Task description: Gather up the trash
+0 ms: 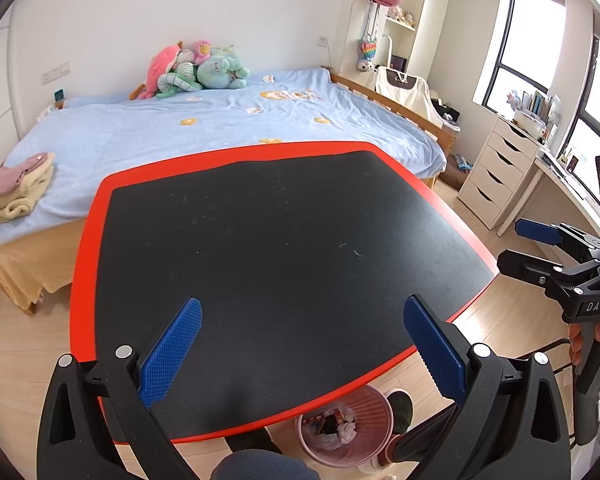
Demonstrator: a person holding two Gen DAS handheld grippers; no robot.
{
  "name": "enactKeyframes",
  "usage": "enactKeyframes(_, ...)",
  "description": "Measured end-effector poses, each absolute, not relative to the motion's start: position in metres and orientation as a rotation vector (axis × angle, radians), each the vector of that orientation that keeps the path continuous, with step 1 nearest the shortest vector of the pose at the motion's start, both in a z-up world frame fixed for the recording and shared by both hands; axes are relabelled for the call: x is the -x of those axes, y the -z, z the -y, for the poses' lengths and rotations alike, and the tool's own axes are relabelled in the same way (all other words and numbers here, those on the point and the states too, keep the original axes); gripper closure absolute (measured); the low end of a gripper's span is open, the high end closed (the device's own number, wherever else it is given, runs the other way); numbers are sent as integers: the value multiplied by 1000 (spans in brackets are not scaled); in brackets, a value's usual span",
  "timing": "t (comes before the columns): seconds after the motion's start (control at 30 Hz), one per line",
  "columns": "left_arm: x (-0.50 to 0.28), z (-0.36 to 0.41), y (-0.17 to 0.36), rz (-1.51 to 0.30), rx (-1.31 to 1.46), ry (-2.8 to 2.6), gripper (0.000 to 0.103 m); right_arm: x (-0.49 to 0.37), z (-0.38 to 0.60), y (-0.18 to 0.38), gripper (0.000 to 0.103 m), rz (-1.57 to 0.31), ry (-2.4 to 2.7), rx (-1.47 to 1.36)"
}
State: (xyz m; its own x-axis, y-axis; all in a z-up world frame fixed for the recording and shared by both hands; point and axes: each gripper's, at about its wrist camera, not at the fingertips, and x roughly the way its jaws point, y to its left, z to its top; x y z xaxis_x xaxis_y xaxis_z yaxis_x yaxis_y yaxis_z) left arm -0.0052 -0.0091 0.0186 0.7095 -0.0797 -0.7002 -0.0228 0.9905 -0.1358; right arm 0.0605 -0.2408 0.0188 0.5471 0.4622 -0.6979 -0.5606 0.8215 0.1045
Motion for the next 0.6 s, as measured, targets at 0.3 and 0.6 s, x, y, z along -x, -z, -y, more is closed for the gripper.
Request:
enactKeyframes(0.3,4,13,-16,-789,135,36,6,-61,243,-17,3,-789,-606,136)
enactKeyframes(0.6,4,15,-16,-791,135,38,6,-63,245,-15,3,-791,-603,138)
